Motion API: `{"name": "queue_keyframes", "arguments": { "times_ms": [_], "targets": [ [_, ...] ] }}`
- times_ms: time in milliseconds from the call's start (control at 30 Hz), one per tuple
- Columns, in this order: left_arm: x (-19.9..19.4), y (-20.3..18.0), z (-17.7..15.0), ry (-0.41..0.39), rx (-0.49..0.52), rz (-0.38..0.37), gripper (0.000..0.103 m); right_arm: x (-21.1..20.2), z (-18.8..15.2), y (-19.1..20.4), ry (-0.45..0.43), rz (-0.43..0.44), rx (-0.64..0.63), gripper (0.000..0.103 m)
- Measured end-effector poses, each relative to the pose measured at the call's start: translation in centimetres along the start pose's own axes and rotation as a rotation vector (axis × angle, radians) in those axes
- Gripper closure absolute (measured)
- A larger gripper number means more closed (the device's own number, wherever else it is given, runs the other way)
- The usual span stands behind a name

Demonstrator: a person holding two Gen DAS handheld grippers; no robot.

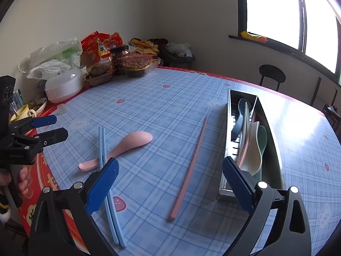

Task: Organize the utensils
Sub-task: 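Move both open tools back over the remaining utensils, then close the right tool on the pair of blue chopsticks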

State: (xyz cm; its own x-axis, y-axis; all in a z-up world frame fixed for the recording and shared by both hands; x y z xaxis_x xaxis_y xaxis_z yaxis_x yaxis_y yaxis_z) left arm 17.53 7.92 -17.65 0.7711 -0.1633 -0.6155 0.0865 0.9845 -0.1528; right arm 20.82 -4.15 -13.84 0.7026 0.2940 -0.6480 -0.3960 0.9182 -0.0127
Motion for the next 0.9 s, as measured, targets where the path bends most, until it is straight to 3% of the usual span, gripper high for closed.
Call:
{"name": "queue_keyframes", "arguments": {
  "times_ms": [233, 433, 500, 600, 900],
  "targets": [
    [-0.1, 0.6, -1.1, 0.001, -0.02, -0.032, 0.006, 1.3, -1.7, 3.1, 0.077, 0.083, -0.026, 0.053],
    [0.0, 0.1, -1.5, 0.011, -0.018, -0.062, 0.008, 2.4, -3.1, 5.9, 0.151, 0.141, -0.085, 0.079],
    [0.0, -0.1, -1.5, 0.018, -0.009, -0.061, 0.019, 2.6, -3.3, 6.4, 0.165, 0.153, -0.1, 0.085],
    [0.1, -0.3, -1.7, 0.029, -0.006, -0.056, 0.027, 2.7, -3.5, 6.8, 0.173, 0.171, -0.109, 0.089],
    [0.5, 0.3, -2.1, 0.032, -0.034, -0.065, 0.027, 2.9, -3.9, 8.6, 0.178, 0.21, -0.169, 0.091]
  ]
}}
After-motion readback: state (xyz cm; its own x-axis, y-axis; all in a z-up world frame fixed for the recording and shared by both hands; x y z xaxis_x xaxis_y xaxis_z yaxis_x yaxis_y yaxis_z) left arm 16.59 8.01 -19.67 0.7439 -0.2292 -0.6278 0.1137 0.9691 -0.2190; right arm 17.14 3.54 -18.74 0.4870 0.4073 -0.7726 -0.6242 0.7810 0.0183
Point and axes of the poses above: each gripper's, at about its wrist camera, not at the fingertips, and x roughly the way its jaws point, y to its left, z to its top, the point moved 10 cm from there along x, roughly the way its jaws point, and after that the axes turned 5 degrees about -z, right-handed, at the moved point
